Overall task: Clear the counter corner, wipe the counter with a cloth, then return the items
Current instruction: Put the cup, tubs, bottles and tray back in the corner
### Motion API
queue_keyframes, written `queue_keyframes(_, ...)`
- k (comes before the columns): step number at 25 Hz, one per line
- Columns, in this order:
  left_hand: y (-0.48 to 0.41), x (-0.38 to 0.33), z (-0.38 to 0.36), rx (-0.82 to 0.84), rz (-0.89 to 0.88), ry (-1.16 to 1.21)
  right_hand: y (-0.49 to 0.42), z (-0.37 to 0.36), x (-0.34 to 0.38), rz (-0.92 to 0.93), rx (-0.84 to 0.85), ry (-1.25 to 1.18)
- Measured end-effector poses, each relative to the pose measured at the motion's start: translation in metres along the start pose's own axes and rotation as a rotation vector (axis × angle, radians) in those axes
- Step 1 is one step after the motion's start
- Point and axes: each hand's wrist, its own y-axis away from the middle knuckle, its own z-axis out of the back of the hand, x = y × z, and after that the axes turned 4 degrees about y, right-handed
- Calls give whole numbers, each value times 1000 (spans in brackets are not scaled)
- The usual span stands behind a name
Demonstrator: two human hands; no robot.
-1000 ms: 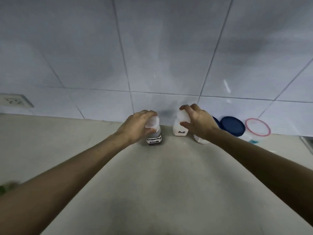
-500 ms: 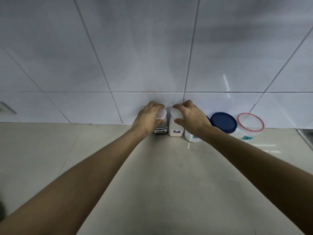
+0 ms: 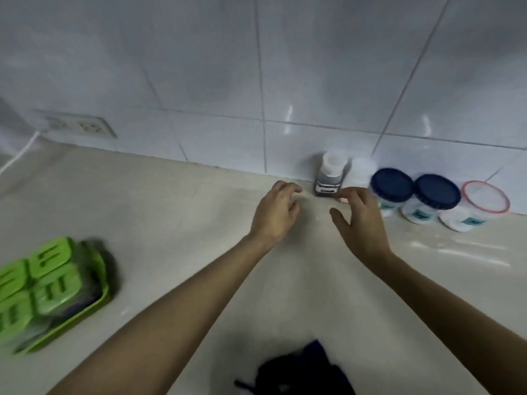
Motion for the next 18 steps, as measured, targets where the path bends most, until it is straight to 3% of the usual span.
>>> queue_keyframes(6, 195, 80, 81, -120, 254, 71, 52, -70, 121, 76, 338, -177)
queue_keyframes(11, 321, 152, 158, -529, 629, 167, 84, -136, 254, 123, 745, -341)
queue_keyframes(15, 359, 194, 204, -984, 991, 542, 94, -176, 334, -114, 870, -549)
queue_keyframes(18, 344, 203, 234, -989, 1031, 876, 88, -191, 359, -227, 899, -631)
